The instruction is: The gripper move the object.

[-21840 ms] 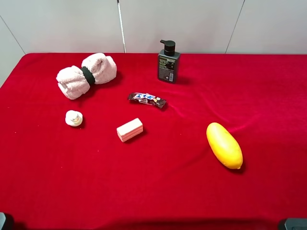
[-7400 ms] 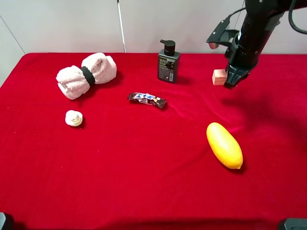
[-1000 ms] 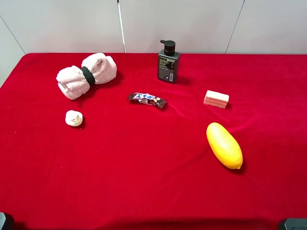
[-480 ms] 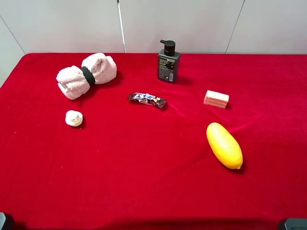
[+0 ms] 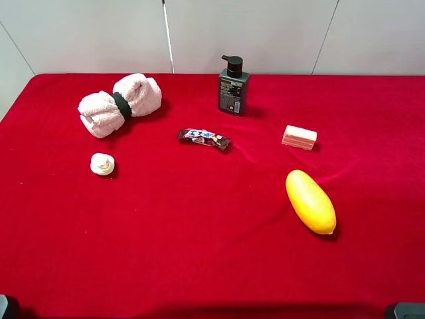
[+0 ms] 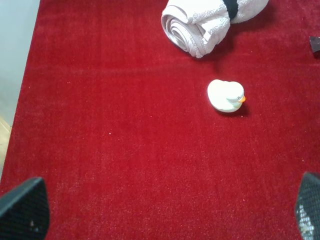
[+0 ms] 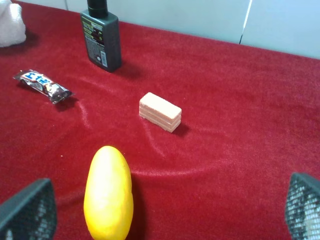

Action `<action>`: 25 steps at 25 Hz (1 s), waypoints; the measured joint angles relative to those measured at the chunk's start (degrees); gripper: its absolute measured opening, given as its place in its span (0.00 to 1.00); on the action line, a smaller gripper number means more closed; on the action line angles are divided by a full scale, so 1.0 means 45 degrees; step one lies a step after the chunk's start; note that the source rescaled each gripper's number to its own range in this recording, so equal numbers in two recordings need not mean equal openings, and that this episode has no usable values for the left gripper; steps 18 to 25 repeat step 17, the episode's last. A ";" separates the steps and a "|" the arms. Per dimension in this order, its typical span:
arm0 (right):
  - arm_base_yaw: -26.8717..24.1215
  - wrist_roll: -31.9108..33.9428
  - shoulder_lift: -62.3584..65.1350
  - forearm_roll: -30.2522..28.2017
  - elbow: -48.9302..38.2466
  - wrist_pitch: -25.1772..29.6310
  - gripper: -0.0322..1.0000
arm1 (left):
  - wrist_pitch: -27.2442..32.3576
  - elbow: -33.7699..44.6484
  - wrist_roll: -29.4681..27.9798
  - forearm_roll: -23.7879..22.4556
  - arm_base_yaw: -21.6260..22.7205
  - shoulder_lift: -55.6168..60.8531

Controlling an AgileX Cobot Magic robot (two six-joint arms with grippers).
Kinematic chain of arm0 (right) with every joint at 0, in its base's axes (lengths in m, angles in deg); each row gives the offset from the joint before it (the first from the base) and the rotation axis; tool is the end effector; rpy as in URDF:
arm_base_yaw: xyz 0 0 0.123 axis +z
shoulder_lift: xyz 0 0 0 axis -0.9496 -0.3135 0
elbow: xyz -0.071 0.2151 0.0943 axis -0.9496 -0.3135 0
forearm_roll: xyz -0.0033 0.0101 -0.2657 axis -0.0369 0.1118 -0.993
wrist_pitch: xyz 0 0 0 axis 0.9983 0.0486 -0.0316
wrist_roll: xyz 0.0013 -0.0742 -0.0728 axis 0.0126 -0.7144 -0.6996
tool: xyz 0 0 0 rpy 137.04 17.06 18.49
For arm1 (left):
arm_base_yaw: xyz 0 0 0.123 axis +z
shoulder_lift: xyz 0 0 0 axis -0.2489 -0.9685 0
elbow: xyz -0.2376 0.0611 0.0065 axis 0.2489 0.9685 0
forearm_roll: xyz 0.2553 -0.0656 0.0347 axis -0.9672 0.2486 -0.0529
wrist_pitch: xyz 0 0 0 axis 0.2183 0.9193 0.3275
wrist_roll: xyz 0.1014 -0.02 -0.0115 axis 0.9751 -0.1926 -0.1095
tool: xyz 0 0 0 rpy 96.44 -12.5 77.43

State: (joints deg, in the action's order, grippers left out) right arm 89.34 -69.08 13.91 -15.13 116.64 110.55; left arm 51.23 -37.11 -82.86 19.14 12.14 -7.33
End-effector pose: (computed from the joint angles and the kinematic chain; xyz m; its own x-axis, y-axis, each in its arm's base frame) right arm 0.0576 0.0191 0.2813 -0.3948 -0.1353 -0.9087 -0.3121 0.9500 -0.0058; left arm 0.0605 -0.0024 0.2724 -0.4731 0.0272 -0.8806 0.0436 0.9990 0.0074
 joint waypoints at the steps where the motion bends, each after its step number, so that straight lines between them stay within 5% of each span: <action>1: 0.0000 0.0000 0.0000 0.0000 0.0000 0.0000 1.00 | 0.0000 0.0000 0.0000 0.0000 0.0000 0.0000; 25: 0.0000 0.0000 0.0000 0.0000 0.0000 0.0014 1.00 | 0.0000 0.0000 0.0000 0.0000 0.0000 0.0000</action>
